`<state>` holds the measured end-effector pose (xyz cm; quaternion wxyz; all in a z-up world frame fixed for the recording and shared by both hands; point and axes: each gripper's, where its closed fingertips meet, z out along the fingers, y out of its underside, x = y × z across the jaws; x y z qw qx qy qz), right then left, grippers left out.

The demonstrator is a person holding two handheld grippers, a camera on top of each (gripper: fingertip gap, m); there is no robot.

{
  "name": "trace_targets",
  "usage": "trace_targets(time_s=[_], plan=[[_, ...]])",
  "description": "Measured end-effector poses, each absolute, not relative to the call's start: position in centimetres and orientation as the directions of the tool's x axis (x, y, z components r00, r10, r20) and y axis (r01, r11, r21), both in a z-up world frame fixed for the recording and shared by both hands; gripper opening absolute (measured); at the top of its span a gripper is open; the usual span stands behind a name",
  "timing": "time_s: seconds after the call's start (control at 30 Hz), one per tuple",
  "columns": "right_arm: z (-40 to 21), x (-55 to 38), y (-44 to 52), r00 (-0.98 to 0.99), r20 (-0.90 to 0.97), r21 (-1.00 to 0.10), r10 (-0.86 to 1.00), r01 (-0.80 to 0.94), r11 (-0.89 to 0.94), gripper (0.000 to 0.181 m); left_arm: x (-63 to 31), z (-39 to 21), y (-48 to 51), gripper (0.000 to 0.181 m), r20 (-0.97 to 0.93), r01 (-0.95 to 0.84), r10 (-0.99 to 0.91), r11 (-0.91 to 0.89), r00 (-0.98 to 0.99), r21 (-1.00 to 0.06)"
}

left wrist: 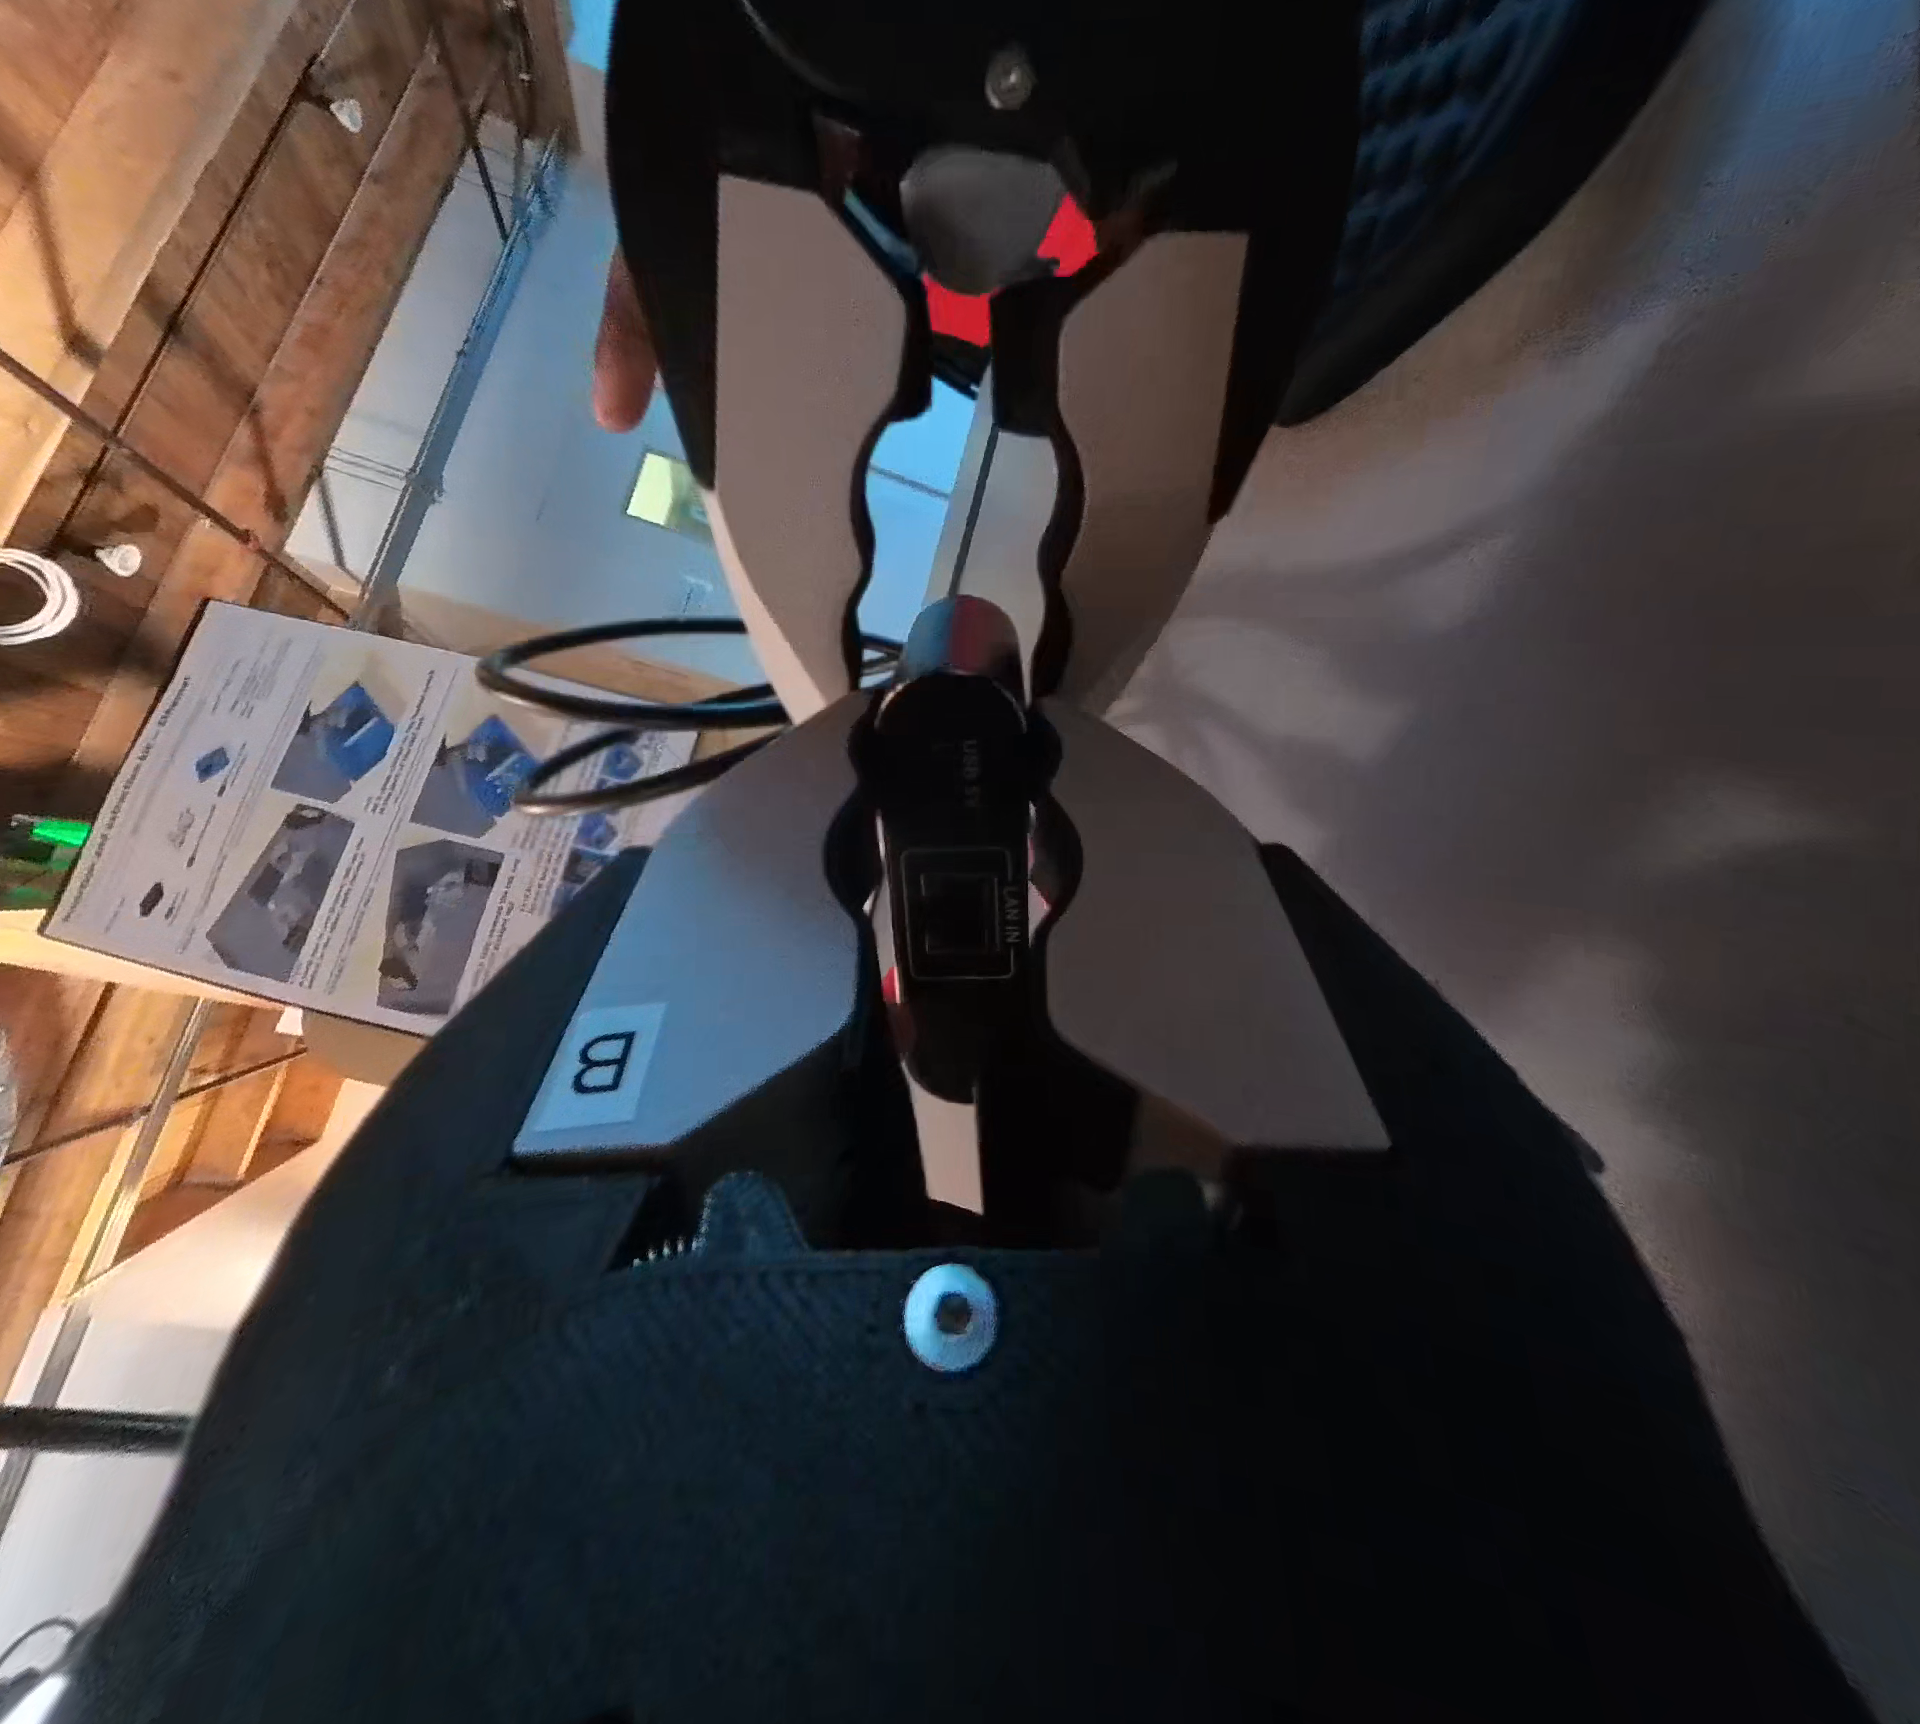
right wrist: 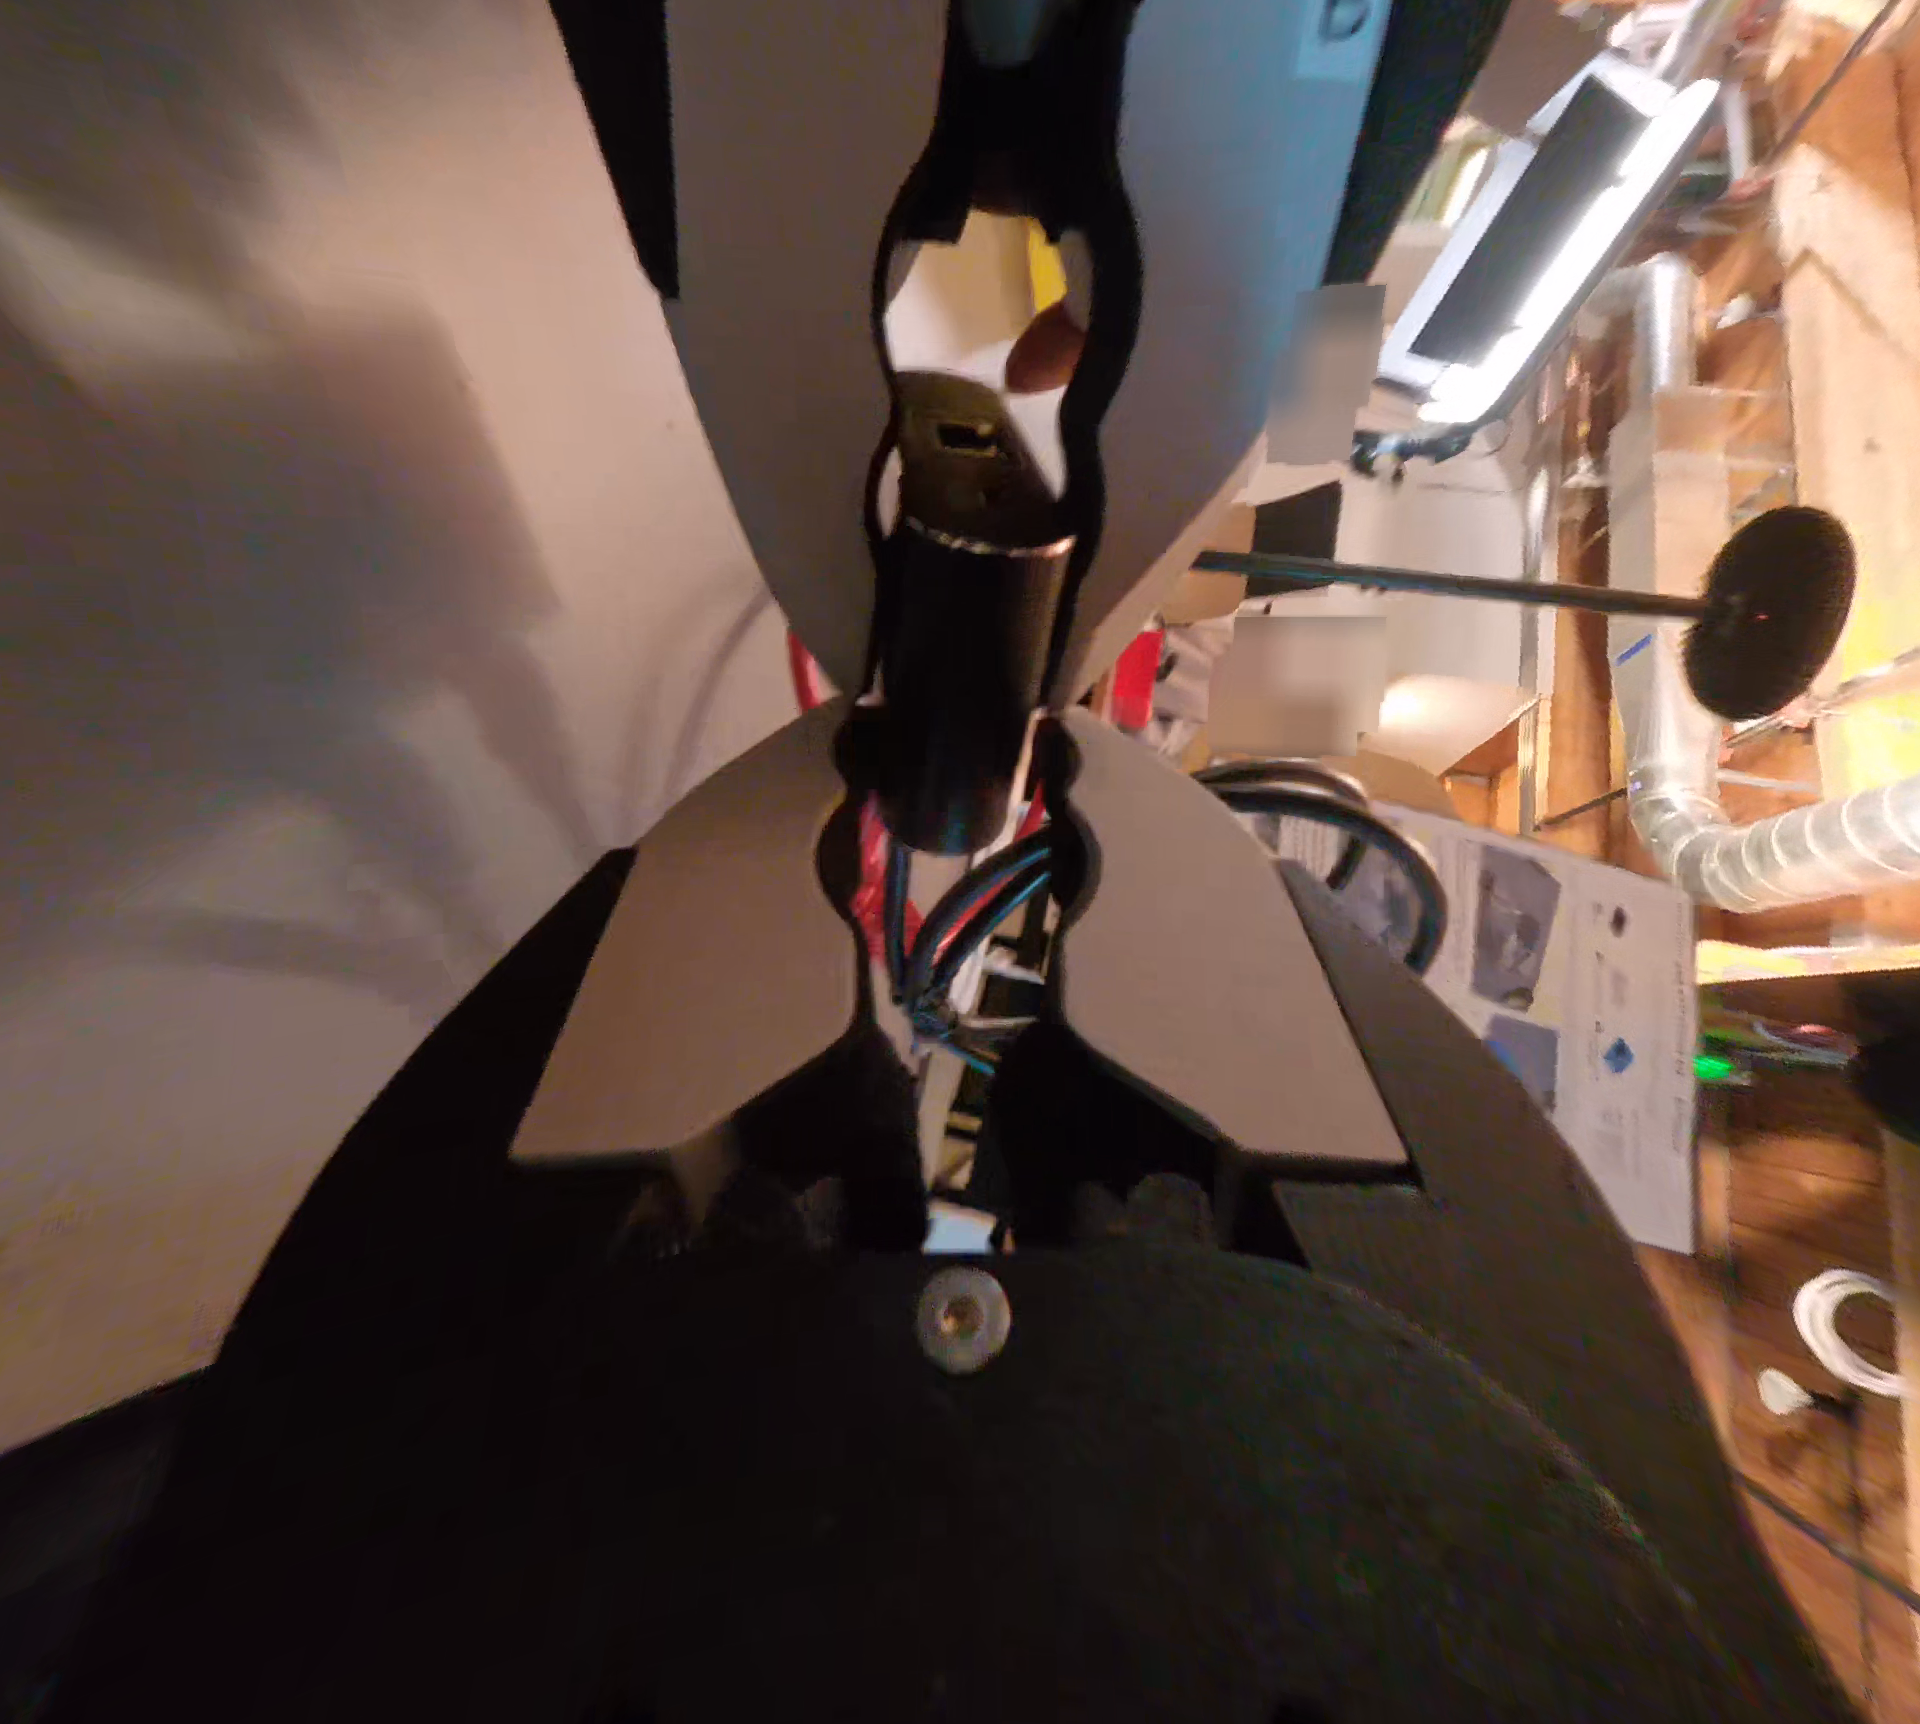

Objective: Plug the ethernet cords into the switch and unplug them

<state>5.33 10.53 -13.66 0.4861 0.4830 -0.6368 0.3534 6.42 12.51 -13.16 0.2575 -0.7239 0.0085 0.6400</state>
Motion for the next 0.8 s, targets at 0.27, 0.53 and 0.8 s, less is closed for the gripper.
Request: trace_targets(time_s=[0.27,0.53,0.8], plan=[[-12.5,4.4,11.8,-0.257,0.951,-0.211,-0.174,-0.946,0.245,0.025,6.4,-10.8,10.6,0.056,-0.758,-0.377,0.584,-0.658,0.29,-0.652],[-13.0,4.2,12.3,-0.263,0.945,-0.217,-0.193,-0.948,0.231,0.025,6.3,-12.6,10.9,0.027,-0.82,-0.391,0.481,-0.722,0.309,-0.571],[-14.2,4.6,12.3,-0.145,0.965,-0.081,-0.218,-0.957,0.278,0.028,6.2,-13.9,12.1,0.026,-0.861,-0.4,0.409,-0.766,0.301,-0.503]])
